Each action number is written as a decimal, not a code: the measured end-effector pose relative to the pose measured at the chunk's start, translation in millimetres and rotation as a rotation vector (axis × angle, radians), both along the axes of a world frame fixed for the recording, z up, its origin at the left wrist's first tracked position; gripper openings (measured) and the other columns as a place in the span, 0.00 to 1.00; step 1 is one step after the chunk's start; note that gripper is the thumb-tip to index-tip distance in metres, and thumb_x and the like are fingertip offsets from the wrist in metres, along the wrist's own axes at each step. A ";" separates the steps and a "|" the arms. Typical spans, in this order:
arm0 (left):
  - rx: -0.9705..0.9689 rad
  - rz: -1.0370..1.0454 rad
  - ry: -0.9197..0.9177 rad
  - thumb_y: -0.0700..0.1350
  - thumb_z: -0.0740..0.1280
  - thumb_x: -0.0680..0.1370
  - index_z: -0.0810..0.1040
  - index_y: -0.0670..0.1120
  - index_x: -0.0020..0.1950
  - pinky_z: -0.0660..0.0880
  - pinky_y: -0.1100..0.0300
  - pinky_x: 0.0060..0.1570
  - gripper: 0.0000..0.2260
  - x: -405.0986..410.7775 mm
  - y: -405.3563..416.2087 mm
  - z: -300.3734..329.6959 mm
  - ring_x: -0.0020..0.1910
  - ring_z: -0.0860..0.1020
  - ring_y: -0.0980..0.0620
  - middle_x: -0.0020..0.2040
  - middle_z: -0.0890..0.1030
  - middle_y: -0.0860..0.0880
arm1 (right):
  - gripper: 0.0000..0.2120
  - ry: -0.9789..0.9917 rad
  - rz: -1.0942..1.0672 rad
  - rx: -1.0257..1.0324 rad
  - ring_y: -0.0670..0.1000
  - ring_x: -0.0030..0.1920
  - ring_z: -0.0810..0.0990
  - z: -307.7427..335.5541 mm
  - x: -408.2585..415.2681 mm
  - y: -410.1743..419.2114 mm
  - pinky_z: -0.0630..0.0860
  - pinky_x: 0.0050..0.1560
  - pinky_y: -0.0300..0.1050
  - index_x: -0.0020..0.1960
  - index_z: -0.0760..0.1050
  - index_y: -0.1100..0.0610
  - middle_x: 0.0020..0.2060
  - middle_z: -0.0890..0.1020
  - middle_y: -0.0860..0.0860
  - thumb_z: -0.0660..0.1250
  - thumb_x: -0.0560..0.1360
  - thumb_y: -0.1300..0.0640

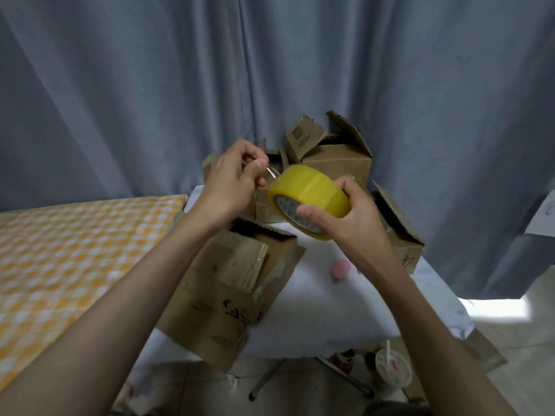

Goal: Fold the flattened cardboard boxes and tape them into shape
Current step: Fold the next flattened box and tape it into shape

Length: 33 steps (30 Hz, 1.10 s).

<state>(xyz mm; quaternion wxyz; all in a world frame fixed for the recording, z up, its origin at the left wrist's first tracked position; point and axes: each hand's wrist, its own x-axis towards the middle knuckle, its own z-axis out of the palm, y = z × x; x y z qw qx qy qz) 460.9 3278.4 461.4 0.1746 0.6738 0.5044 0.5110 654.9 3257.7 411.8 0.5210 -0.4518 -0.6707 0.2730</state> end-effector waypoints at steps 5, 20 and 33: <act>-0.206 -0.051 -0.196 0.35 0.58 0.84 0.72 0.43 0.46 0.79 0.64 0.37 0.08 -28.3 5.4 27.9 0.30 0.76 0.55 0.35 0.75 0.44 | 0.22 -0.165 0.093 0.051 0.45 0.43 0.78 26.3 -17.4 0.7 0.77 0.41 0.46 0.54 0.67 0.47 0.44 0.78 0.47 0.77 0.68 0.50; -0.499 0.012 -0.309 0.35 0.59 0.83 0.72 0.40 0.51 0.81 0.63 0.34 0.04 -93.9 15.0 11.0 0.36 0.79 0.51 0.43 0.75 0.44 | 0.13 -0.279 0.050 0.043 0.49 0.44 0.79 30.7 -65.8 11.7 0.75 0.40 0.42 0.56 0.75 0.54 0.43 0.79 0.49 0.71 0.72 0.57; -0.544 0.048 -0.236 0.33 0.68 0.78 0.76 0.41 0.49 0.76 0.65 0.30 0.04 -117.3 24.8 -34.6 0.35 0.80 0.51 0.40 0.80 0.43 | 0.20 -0.198 -0.019 -0.179 0.46 0.43 0.77 -47.7 -80.8 20.4 0.69 0.35 0.38 0.57 0.67 0.52 0.44 0.77 0.48 0.74 0.71 0.56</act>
